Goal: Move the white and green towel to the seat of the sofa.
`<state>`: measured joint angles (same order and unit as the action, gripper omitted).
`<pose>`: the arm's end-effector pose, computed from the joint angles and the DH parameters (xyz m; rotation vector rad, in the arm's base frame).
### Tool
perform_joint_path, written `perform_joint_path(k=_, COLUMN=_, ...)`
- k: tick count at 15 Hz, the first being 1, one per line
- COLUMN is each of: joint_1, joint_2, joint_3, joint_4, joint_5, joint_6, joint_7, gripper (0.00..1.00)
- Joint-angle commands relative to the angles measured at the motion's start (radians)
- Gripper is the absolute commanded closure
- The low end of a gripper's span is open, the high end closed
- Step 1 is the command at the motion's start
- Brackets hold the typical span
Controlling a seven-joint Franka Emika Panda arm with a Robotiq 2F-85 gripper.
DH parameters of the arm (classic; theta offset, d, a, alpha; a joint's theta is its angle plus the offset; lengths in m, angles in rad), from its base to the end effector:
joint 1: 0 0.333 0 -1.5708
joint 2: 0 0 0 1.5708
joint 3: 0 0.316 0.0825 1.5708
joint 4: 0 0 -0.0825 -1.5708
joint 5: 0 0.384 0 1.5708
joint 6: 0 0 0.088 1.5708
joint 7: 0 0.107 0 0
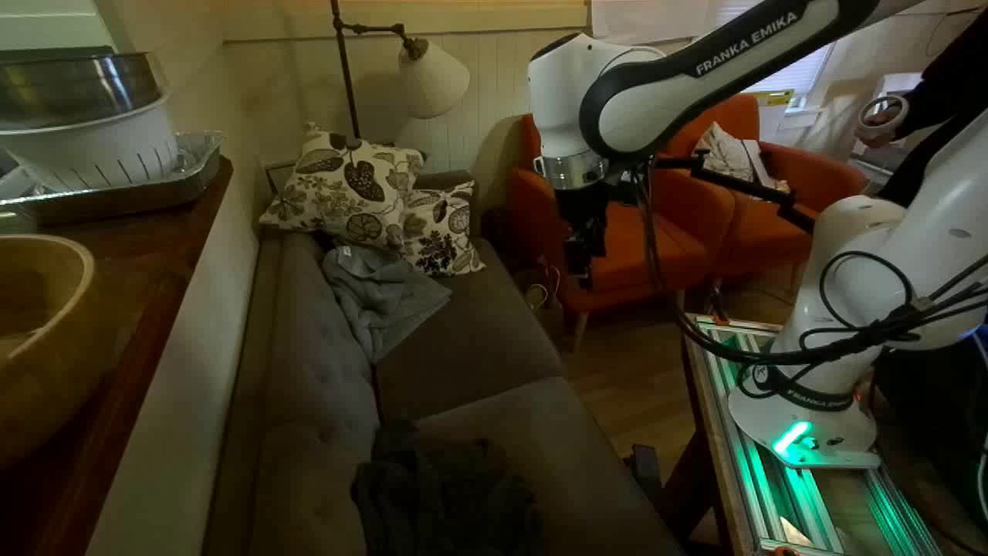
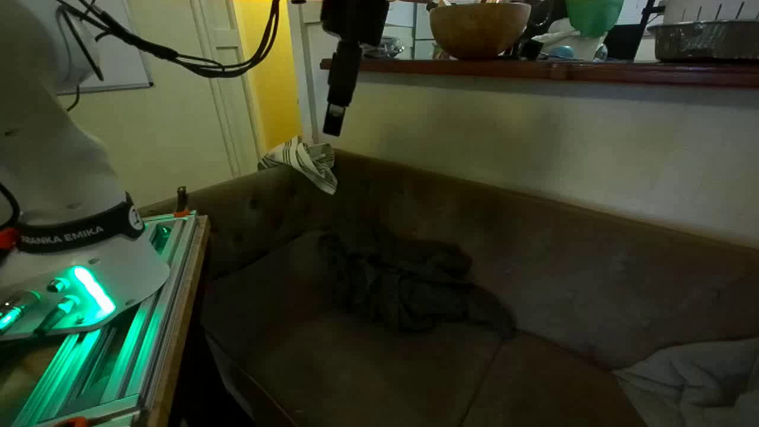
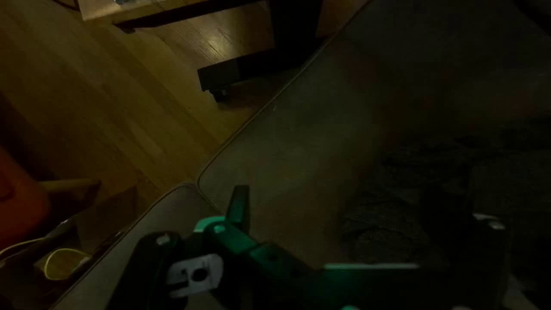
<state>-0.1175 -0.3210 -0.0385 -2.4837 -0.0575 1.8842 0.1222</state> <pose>0.3931 -0.0660 0.3860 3.0523 -0.3822 -0.4321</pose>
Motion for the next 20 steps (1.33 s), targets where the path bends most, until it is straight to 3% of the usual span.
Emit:
perform_joint_path(k=1, joint_1=0.007, joint_2=0.0, joint_3=-0.007, joint_4=0.002, joint_5=-0.002, joint_6=-0.003, joint_7=0.002, gripper=0.0)
perform_joint_path(k=8, joint_1=0.024, joint_2=0.008, joint_3=0.004, joint_4=0.009, joint_5=0.028, joint_6=0.031, joint_7=0.017, gripper=0.0)
perform_joint_path(k=14, joint_1=0.211, joint_2=0.129, joint_3=0.161, joint_4=0.137, joint_5=0.209, joint_6=0.197, joint_7=0.07, gripper=0.0)
perform_joint_path(k=17, joint_1=0.297, joint_2=0.215, joint_3=0.193, joint_4=0.217, joint_5=0.365, joint_6=0.211, joint_7=-0.033, gripper=0.0)
perform_joint_path(k=20, joint_1=0.339, joint_2=0.275, joint_3=0.211, joint_4=0.258, joint_5=0.49, joint_6=0.191, joint_7=-0.155, gripper=0.0)
